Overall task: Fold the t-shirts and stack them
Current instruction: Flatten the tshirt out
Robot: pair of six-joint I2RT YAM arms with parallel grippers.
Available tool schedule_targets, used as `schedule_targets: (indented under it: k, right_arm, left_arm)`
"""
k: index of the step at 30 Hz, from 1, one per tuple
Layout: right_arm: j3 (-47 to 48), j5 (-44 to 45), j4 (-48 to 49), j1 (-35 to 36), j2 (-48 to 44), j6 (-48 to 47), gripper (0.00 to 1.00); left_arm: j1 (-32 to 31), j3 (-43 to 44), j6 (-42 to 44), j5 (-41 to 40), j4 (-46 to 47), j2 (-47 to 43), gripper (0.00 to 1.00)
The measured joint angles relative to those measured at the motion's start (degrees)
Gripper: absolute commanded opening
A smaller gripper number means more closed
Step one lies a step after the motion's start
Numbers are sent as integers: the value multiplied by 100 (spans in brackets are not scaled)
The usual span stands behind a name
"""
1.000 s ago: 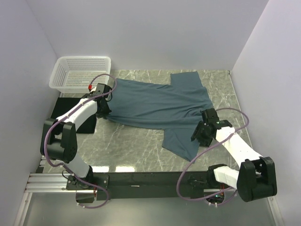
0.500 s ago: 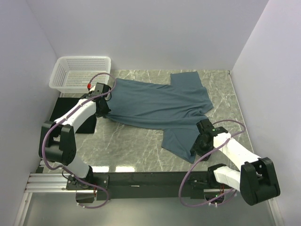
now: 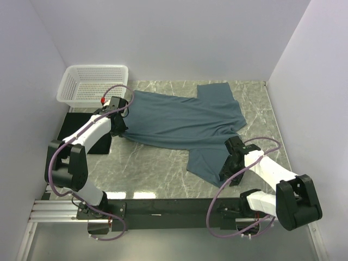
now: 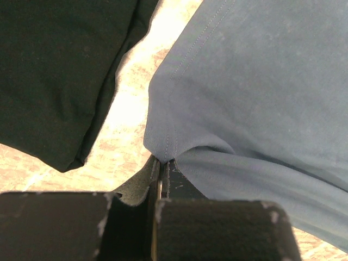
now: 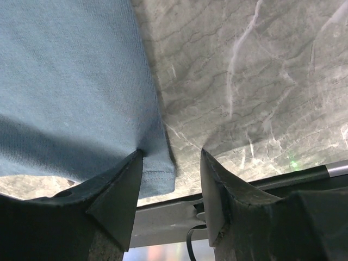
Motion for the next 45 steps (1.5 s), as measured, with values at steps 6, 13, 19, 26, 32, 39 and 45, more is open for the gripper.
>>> schedule_targets:
  k: [6, 13, 19, 26, 32, 39, 45]
  right_arm:
    - [24, 177, 66, 35, -173, 44, 53]
    - [101, 271, 214, 35, -201, 63, 53]
    - [94, 214, 435, 35, 66, 61, 52]
    - [103, 177, 435, 35, 138, 46, 9]
    - [98, 101, 518, 33, 144, 63, 0]
    - [599, 452, 562, -584, 133, -155, 0]
    - [2629, 863, 901, -1690, 251, -623, 0]
  left_arm:
    - [0, 0, 0, -9, -2, 0, 1]
    - [0, 0, 0, -39, -2, 0, 1]
    - [0, 0, 0, -42, -4, 0, 1]
    - [0, 0, 0, -48, -7, 0, 1]
    - [0, 0, 0, -98, -13, 0, 1]
    - [7, 68, -4, -144, -103, -26, 1]
    - [11, 1309, -15, -184, -579, 348, 1]
